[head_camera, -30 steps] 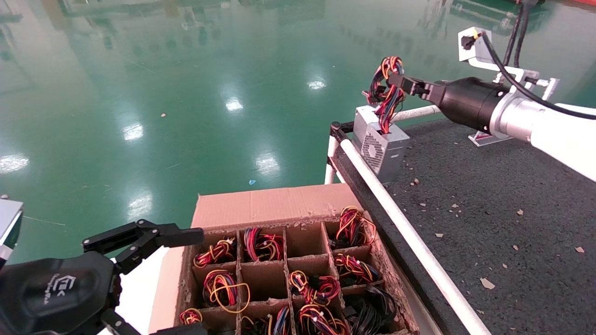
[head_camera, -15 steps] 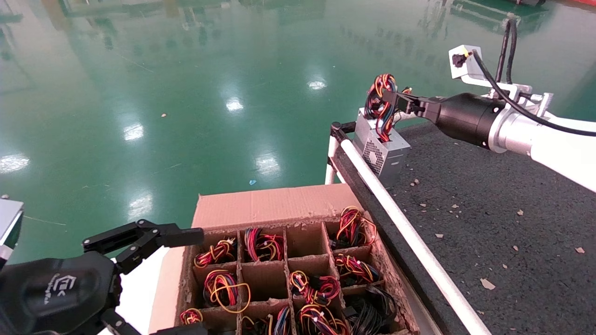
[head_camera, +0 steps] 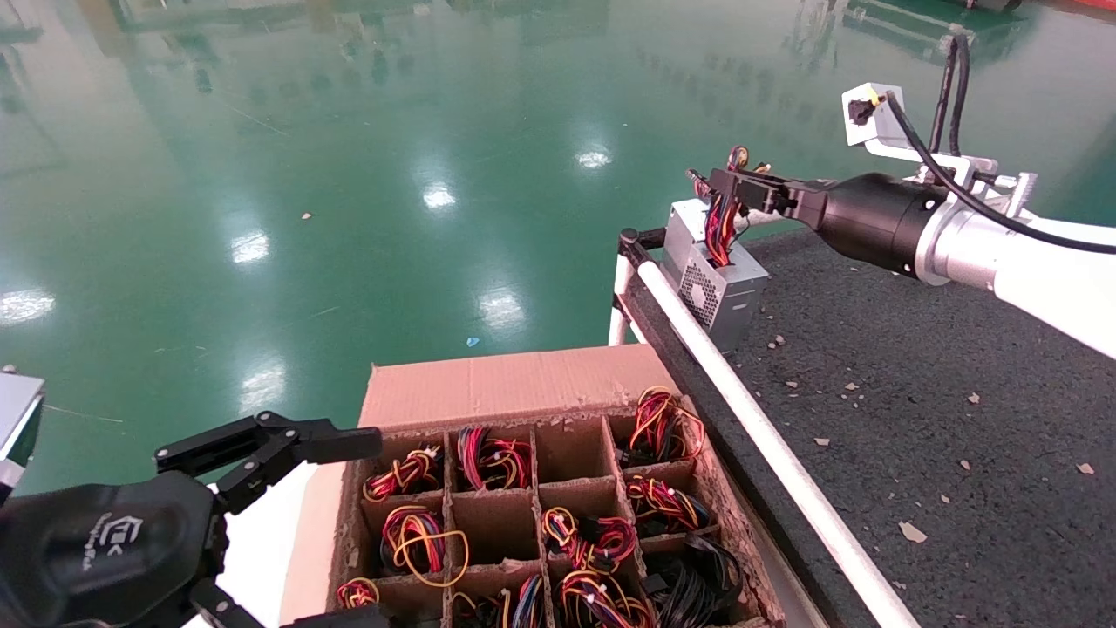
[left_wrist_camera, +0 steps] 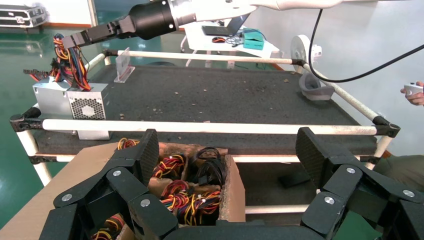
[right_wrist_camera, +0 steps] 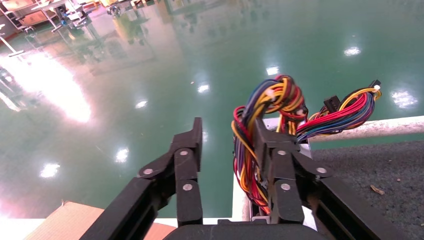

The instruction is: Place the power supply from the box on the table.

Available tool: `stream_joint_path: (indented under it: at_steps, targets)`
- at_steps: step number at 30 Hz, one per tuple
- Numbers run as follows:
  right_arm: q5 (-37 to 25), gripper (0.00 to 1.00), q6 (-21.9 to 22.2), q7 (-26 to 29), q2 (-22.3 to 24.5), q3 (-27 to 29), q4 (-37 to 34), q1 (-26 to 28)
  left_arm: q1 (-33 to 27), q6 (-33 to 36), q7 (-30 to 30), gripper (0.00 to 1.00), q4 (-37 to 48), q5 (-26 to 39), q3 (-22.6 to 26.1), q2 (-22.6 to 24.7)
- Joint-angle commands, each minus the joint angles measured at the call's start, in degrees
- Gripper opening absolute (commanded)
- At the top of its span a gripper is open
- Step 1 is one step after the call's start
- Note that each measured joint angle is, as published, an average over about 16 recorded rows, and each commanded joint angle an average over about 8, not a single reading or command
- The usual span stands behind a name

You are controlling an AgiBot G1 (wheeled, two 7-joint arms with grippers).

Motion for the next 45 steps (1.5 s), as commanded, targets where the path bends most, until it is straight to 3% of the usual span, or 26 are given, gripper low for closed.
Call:
stream_joint_path:
  at_steps: [1,29,45]
  targets:
    - [0.0,1.00,0.0,0.0,0.0,0.0,0.0,0.0,0.0,0.0,0.0,1.00,0.0,0.0,0.0,0.0]
    - [-0.5,1.00,-0.7,-0.4,2.0,-0.6,1.1,0.0,0.0,0.0,0.0,1.00,0.0,0.0,0.0,0.0]
    - [7.6,1.00,-8.5,-0.2,8.8,0.5,18.5,-11.0,0.0,0.0,0.0,1.00,0.0,0.0,0.0,0.0]
